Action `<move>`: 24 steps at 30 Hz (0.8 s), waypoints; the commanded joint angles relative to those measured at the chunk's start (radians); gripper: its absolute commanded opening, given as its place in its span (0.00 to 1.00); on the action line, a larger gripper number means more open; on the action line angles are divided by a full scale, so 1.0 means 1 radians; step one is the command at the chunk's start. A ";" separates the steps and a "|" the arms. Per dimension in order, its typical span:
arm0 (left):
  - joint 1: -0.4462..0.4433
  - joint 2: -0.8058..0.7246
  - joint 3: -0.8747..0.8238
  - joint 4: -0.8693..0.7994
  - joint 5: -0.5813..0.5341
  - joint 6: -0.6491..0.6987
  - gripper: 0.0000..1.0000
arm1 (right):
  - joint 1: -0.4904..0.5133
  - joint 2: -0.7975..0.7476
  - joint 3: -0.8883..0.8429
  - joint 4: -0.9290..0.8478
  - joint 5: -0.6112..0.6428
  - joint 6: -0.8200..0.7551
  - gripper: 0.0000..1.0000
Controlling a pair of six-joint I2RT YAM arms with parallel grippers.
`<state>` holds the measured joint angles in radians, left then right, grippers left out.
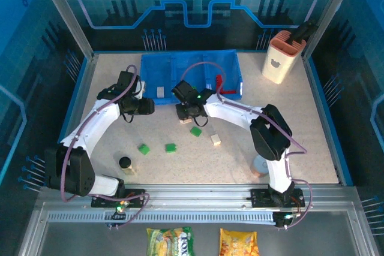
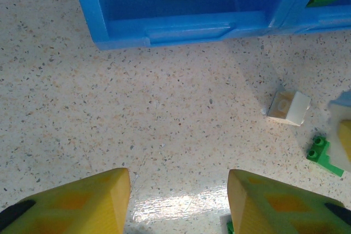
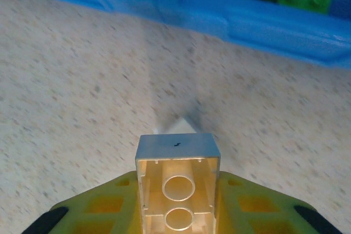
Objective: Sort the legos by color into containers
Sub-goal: Place the lego in the container.
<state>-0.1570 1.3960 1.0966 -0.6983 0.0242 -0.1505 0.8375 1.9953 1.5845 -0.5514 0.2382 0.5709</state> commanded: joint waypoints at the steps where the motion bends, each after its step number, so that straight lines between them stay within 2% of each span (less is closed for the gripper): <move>1: 0.010 -0.005 0.008 -0.010 0.020 0.010 0.51 | 0.023 0.032 0.027 0.175 0.049 0.024 0.25; 12: 0.011 -0.029 0.004 0.003 0.008 0.005 0.51 | 0.045 0.120 0.038 0.602 0.074 -0.050 0.25; 19: 0.016 -0.053 -0.001 0.020 -0.005 -0.013 0.51 | 0.036 0.264 0.235 0.609 0.059 -0.039 0.26; 24: 0.027 -0.065 -0.004 0.029 -0.002 -0.017 0.51 | 0.014 0.388 0.403 0.544 0.038 -0.015 0.26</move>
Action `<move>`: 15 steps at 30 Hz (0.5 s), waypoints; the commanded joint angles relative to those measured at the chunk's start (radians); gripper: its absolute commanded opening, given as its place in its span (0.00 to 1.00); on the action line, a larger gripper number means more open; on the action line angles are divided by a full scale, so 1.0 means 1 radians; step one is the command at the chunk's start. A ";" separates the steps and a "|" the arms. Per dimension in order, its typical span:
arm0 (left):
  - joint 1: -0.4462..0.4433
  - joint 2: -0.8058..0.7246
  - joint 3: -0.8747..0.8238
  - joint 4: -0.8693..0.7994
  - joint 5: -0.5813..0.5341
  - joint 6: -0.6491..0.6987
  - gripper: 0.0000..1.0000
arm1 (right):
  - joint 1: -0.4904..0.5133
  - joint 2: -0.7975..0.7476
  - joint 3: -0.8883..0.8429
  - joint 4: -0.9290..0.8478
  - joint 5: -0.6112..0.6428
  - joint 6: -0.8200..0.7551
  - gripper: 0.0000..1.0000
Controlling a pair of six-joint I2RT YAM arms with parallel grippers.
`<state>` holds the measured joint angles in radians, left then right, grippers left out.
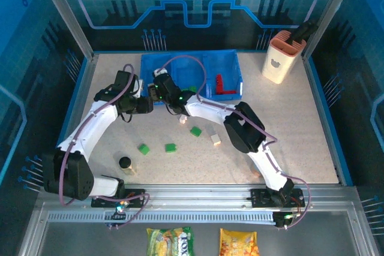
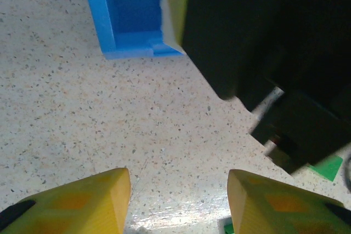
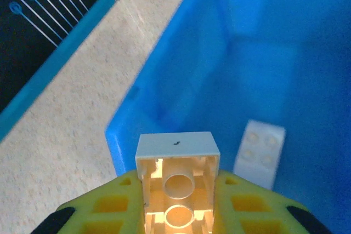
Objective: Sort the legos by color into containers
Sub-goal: Place the lego in the container.
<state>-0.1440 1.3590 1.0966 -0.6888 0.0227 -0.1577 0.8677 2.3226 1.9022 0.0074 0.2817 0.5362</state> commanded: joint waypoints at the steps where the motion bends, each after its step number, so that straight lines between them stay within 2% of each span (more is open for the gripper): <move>1: 0.015 -0.029 -0.004 0.021 0.000 -0.012 0.51 | -0.019 0.078 0.109 -0.022 -0.008 0.024 0.26; 9: 0.027 -0.032 -0.004 0.025 0.014 -0.015 0.51 | -0.043 0.207 0.279 -0.129 -0.041 0.017 0.26; 15: 0.033 -0.031 -0.004 0.027 0.020 -0.016 0.51 | -0.051 0.228 0.299 -0.146 -0.081 0.020 0.31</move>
<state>-0.1249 1.3525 1.0966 -0.6678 0.0238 -0.1581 0.8227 2.5317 2.1563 -0.1150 0.2310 0.5537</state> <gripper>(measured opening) 0.508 0.304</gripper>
